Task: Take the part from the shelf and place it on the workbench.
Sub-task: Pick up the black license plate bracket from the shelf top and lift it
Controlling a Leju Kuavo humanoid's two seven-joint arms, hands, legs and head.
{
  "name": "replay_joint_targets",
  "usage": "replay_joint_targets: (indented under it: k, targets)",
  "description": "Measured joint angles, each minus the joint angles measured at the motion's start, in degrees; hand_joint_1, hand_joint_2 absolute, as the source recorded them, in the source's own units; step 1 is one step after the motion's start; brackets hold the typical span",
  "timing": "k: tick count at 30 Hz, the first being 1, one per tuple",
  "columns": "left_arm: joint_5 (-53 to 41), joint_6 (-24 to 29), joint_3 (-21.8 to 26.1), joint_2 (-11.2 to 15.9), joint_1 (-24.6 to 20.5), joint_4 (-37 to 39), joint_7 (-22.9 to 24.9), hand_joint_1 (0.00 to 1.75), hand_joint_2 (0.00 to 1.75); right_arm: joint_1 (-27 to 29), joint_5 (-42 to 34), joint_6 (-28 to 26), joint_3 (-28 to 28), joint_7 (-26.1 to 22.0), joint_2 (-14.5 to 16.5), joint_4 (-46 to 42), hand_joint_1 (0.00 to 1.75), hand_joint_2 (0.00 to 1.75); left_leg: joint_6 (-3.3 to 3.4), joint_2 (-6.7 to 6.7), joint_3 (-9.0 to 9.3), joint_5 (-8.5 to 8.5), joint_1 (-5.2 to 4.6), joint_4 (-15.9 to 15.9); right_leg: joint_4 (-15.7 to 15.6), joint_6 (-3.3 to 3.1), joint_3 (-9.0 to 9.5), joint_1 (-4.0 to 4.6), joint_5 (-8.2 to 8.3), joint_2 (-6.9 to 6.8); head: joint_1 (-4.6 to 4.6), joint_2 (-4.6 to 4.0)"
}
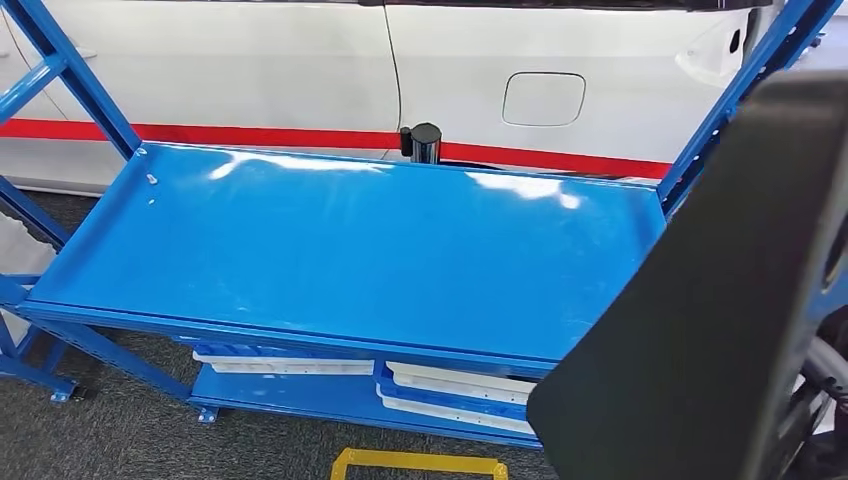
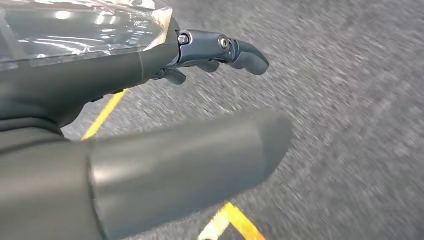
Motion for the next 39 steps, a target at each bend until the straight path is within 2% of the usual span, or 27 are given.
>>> replay_joint_targets:
  k: [1, 2, 4, 6, 10, 14, 17, 19, 21, 24, 25, 26, 27, 28, 29, 30, 31, 33, 35, 36, 37, 39]
  targets:
    - [0.3, -0.2, 0.2, 0.0, 0.0, 0.0, 0.0, 0.00, 1.75, 0.2, 0.0, 0.0, -0.1, -0.3, 0.3, -0.2, 1.73, 1.75, -0.31, -0.11, 0.04, -0.16, -0.10, 0.1, -2.9, -0.13, 1.42, 0.00, 0.87, 0.03, -0.02, 0.00]
    - [0.6, -0.1, 0.4, 0.0, 0.0, 0.0, 0.3, 0.00, 1.75, 0.4, 0.0, 0.0, -0.2, -0.5, 0.6, -0.4, 1.73, 1.75, -0.34, -0.19, 0.02, -0.42, -0.22, 0.3, -4.3, -0.47, 2.16, -0.04, 1.18, 0.08, -0.05, 0.00]
    - [1.0, 0.3, 0.8, 0.1, 0.0, 0.0, 1.2, 0.00, 1.75, 0.7, 0.0, 0.0, -0.1, -0.8, 1.1, -0.8, 1.73, 1.75, 0.28, -0.26, 0.00, -0.48, -0.33, 0.4, -4.6, -1.08, 2.40, -0.04, 1.26, 0.23, -0.13, 0.00]
    - [1.2, 0.6, 1.2, 0.0, 0.0, 0.0, 1.9, 0.00, 1.75, 0.9, 0.0, 0.0, -0.1, -1.1, 1.6, -1.1, 1.73, 1.75, 0.78, -0.34, 0.07, -0.24, -0.26, 0.3, -4.6, -1.15, 2.52, 0.08, 1.28, 0.18, -0.15, 0.00]
    - [-0.2, 1.5, 1.5, 0.0, 0.0, 0.0, 2.8, 0.00, 1.75, 1.0, 0.0, 0.0, -0.1, -1.6, 2.4, -1.5, 1.73, 1.75, 0.14, -0.42, 0.16, 0.01, -0.12, -0.1, -4.5, -1.28, 2.48, 0.35, 1.21, 0.12, -0.16, 0.00]
    - [-0.5, 0.1, 1.6, 0.0, 0.0, 0.0, 1.6, 0.00, 1.75, 0.9, 0.0, 0.0, -0.2, -2.1, 2.8, -1.5, 1.73, 1.75, -1.11, -0.41, 0.15, -0.07, -0.04, -0.2, -4.5, -1.34, 2.46, 0.44, 1.18, 0.11, -0.15, 0.00]
    - [0.8, -1.5, 1.9, 0.0, 0.0, 0.0, 0.5, 0.00, 1.75, 0.9, 0.0, 0.0, -0.6, -2.2, 3.1, -1.6, 1.73, 1.75, -0.66, -0.38, -0.02, -0.30, -0.31, 0.3, -4.8, -1.19, 2.55, 0.03, 1.36, 0.12, -0.15, 0.00]
    - [1.3, -1.7, 2.1, 0.0, -0.1, 0.0, 0.3, 0.00, 1.75, 1.0, 0.0, 0.0, -0.9, -2.2, 3.2, -2.0, 1.73, 1.75, -0.25, -0.22, 0.19, -0.02, -0.28, -0.3, -4.8, -1.02, 2.60, 0.06, 1.35, 0.11, -0.14, 0.00]
    - [1.6, -1.6, 2.3, 0.0, -0.1, 0.0, 0.3, 0.00, 1.75, 1.0, 0.0, 0.0, -1.2, -2.2, 3.2, -2.4, 1.73, 1.75, 0.15, 0.02, 0.62, 0.58, 0.04, -1.3, -2.5, -1.05, 1.52, 0.21, -0.02, 0.10, -0.05, 0.00]
    - [1.8, -1.5, 2.7, 0.1, -0.1, 0.0, 0.4, 0.00, 1.75, 1.0, 0.0, 0.0, -1.5, -2.2, 3.2, -2.6, 1.73, 1.75, 0.34, 0.30, 0.66, 0.82, 0.25, -1.7, 8.0, -1.19, -3.43, 0.08, -4.47, 0.13, 0.04, 0.00]
    - [1.8, -1.6, 2.8, 0.0, -0.1, 0.0, 0.4, 0.00, 1.75, 1.0, 0.0, 0.0, -1.5, -2.3, 3.2, -2.6, 1.73, 1.75, 0.32, 0.34, 0.64, 0.81, 0.30, -1.7, 10.4, -0.89, -4.59, -0.05, -5.15, 0.13, 0.03, 0.00]
    - [1.9, -1.6, 2.9, 0.0, -0.1, 0.0, 0.4, 0.00, 1.75, 1.0, 0.0, 0.0, -1.5, -2.3, 3.2, -2.6, 1.73, 1.75, 0.24, 0.35, 0.66, 0.78, 0.40, -1.6, 10.8, -0.36, -4.74, -0.22, -4.94, 0.12, 0.02, 0.00]
    - [1.9, -1.7, 3.0, 0.0, -0.1, 0.0, 0.4, 0.00, 1.75, 1.1, 0.0, 0.0, -1.5, -2.3, 3.2, -2.8, 1.73, 1.75, 0.08, 0.29, 0.72, 0.70, 0.59, -1.5, 8.8, 0.37, -3.69, -0.43, -3.79, 0.10, 0.03, 0.00]
    - [2.0, -1.8, 3.0, 0.0, -0.2, 0.0, 0.4, 0.00, 1.75, 1.1, 0.0, 0.0, -1.5, -2.3, 3.2, -3.0, 1.73, 1.75, -0.20, 0.20, 0.80, 0.60, 0.81, -1.4, 4.6, 1.17, -1.57, -0.70, -2.00, 0.05, 0.03, 0.00]
    - [2.0, -1.9, 3.1, 0.0, -0.2, 0.0, 0.4, 0.00, 1.75, 1.1, 0.0, 0.0, -1.5, -2.3, 3.2, -3.2, 1.73, 1.75, -0.57, 0.05, 0.83, 0.46, 0.90, -1.1, 0.6, 1.67, 0.42, -0.83, -0.54, 0.03, 0.04, 0.00]
    - [2.1, -2.0, 3.2, 0.0, -0.2, 0.0, 0.4, 0.00, 1.75, 1.2, 0.0, 0.0, -1.4, -2.3, 3.2, -3.5, 1.73, 1.75, -0.98, -0.12, 0.78, 0.32, 0.92, -0.7, -2.6, 1.74, 1.95, -0.87, 0.60, 0.09, 0.04, 0.00]
    - [2.1, -2.1, 3.3, 0.0, -0.2, 0.0, 0.4, 0.00, 1.75, 1.2, 0.0, 0.0, -1.4, -2.3, 3.2, -3.7, 1.73, 1.75, -1.37, -0.25, 0.66, 0.29, 0.86, -0.5, -4.3, 1.43, 2.76, -0.80, 1.14, 0.17, 0.02, 0.00]
    - [2.2, -2.2, 3.4, 0.0, -0.3, 0.0, 0.4, 0.00, 1.75, 1.2, 0.0, 0.0, -1.3, -2.3, 3.3, -3.9, 1.73, 1.75, -2.06, -0.42, 0.41, 0.50, 0.79, -0.4, -4.3, 0.30, 2.67, -0.51, 1.31, 0.35, -0.04, 0.00]
    - [2.2, -2.3, 3.6, -0.1, -0.3, 0.0, 0.4, 0.00, 1.75, 1.1, 0.0, 0.0, -1.1, -2.0, 3.3, -3.9, 1.73, 1.75, -2.54, -0.27, 0.09, -0.16, 0.99, 0.1, -4.3, -0.69, 2.45, -0.71, 1.67, 0.27, -0.08, 0.00]
    - [2.3, -2.4, 3.6, -0.1, -0.3, 0.0, 0.4, 0.00, 1.75, 1.0, 0.0, 0.0, -1.0, -1.9, 3.3, -3.9, 1.73, 1.75, -2.64, -0.17, -0.49, -1.53, 1.05, 1.6, -4.4, -1.28, 2.28, -0.84, 1.90, 0.18, -0.10, 0.00]
    - [2.3, -2.4, 3.6, -0.1, -0.4, 0.0, 0.4, 0.00, 1.75, 0.9, 0.0, 0.0, -0.9, -1.8, 3.3, -3.9, 1.73, 1.75, -2.67, -0.06, -1.54, -3.60, 1.07, 4.2, -4.4, -1.86, 2.05, -0.91, 2.13, 0.05, -0.14, 0.00]
    - [2.3, -2.6, 3.6, -0.1, -0.4, 0.0, 0.4, 0.00, 1.75, 0.9, 0.0, 0.0, -0.8, -1.8, 3.3, -3.9, 1.73, 1.75, -2.70, -0.01, -4.57, -8.15, 1.00, 11.9, -4.4, -2.76, 1.34, -0.58, 2.54, -0.26, -0.19, 0.00]
